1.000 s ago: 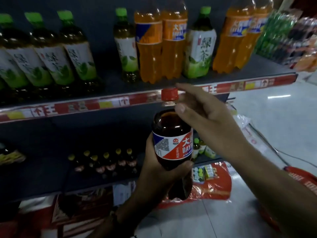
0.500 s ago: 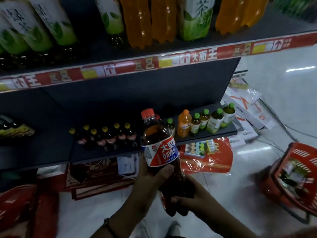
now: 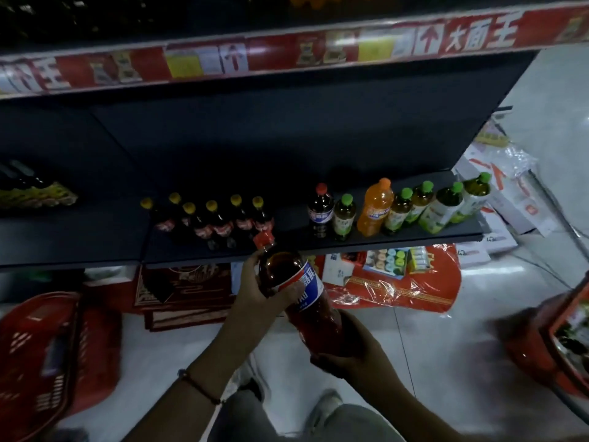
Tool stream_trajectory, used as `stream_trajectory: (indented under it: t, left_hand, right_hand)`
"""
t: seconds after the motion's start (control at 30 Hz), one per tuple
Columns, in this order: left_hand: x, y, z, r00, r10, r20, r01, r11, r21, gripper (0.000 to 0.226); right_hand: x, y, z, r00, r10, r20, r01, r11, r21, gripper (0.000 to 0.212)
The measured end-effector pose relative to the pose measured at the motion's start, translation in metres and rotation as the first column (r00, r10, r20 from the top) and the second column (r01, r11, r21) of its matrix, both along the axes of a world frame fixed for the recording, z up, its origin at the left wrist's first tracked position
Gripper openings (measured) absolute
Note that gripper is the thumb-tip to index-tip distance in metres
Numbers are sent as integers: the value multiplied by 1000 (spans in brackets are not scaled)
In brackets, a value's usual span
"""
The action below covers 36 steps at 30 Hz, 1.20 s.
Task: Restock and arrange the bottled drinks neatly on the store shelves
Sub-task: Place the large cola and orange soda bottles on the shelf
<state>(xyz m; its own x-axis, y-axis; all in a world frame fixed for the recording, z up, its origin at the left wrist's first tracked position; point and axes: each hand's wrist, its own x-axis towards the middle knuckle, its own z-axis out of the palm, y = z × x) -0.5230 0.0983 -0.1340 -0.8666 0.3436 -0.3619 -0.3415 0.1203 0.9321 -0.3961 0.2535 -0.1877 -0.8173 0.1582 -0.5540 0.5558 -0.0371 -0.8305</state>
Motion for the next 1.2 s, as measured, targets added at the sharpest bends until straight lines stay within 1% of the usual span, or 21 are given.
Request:
stream_trajectory:
  t: [0.1, 0.27, 0.3, 0.37, 0.4, 0.43, 0.5, 0.6, 0.67, 0.73, 0.8, 0.87, 0.93, 1.0, 1.03, 1.07, 1.13, 1.2]
  left_hand:
    - [-32, -5, -33, 999, -17, -51, 16, 1000, -25, 80]
    - [-97, -6, -105, 985, -80, -151, 72, 996, -56, 75]
    - [-109, -3, -121, 979, -78, -188, 69, 996, -54, 75]
    - [-134, 1, -153, 966, -71, -249, 58, 997, -58, 78]
    - [-143, 3, -164, 959, -92, -266, 80, 995, -57, 79]
    - [-151, 3, -177, 949, -128, -288, 118, 992, -53, 78]
    - [-166, 3, -203, 922, -177, -345, 179, 983, -25, 77]
    - [-185, 9, -228, 866, -186, -464, 182, 982, -53, 77]
    - [-196, 13, -237, 798, -229, -558, 191, 974, -126, 78]
    - [-205, 16, -240, 700, -298, -649, 169, 952, -255, 81]
    - [-212, 19, -245, 542, -357, -760, 43, 916, -399, 76]
    - [-220, 22, -248, 395, -383, -835, -123, 879, -461, 76]
    - [-232, 25, -250, 250, -449, -858, -259, 823, -506, 86]
    - [-245, 29, -250, 110, -558, -822, -394, 735, -552, 98]
    - [-249, 31, -248, 71, -606, -792, -443, 693, -569, 102]
    - [-252, 32, -247, 52, -642, -765, -471, 659, -586, 105]
    - [-257, 35, -246, 39, -701, -712, -517, 596, -614, 112]
    - [-261, 37, -248, 38, -739, -673, -553, 545, -630, 114]
  right_hand:
    - [-33, -4, -33, 998, 10, -60, -7, 999, 36, 77]
    - [-96, -8, -110, 981, -8, -191, 17, 999, 48, 86]
    - [-108, -8, -128, 976, -3, -219, 21, 997, 79, 86]
    - [-132, -6, -168, 959, 4, -283, 35, 990, 134, 79]
    - [-143, -5, -184, 950, 10, -314, 43, 986, 160, 74]
    - [-156, -4, -202, 945, 24, -326, 52, 974, 221, 71]
    - [-180, -2, -232, 927, 26, -373, 75, 964, 253, 75]
    - [-213, 7, -270, 901, 7, -434, 129, 950, 285, 80]
    - [-229, 11, -290, 880, -18, -475, 172, 944, 282, 81]
    - [-242, 16, -301, 860, -28, -509, 195, 940, 279, 82]
    - [-251, 21, -310, 831, -21, -556, 210, 937, 278, 80]
    - [-260, 24, -316, 817, -5, -576, 225, 924, 311, 78]
    - [-270, 24, -318, 798, 1, -603, 262, 900, 348, 74]
    - [-279, 22, -321, 792, 26, -610, 293, 860, 418, 78]
    - [-283, 22, -323, 795, 38, -605, 304, 838, 452, 79]
    - [-287, 22, -325, 795, 44, -605, 317, 821, 476, 77]
    - [-293, 21, -330, 788, 36, -615, 357, 787, 504, 75]
    - [-298, 19, -338, 791, 24, -611, 388, 752, 532, 77]
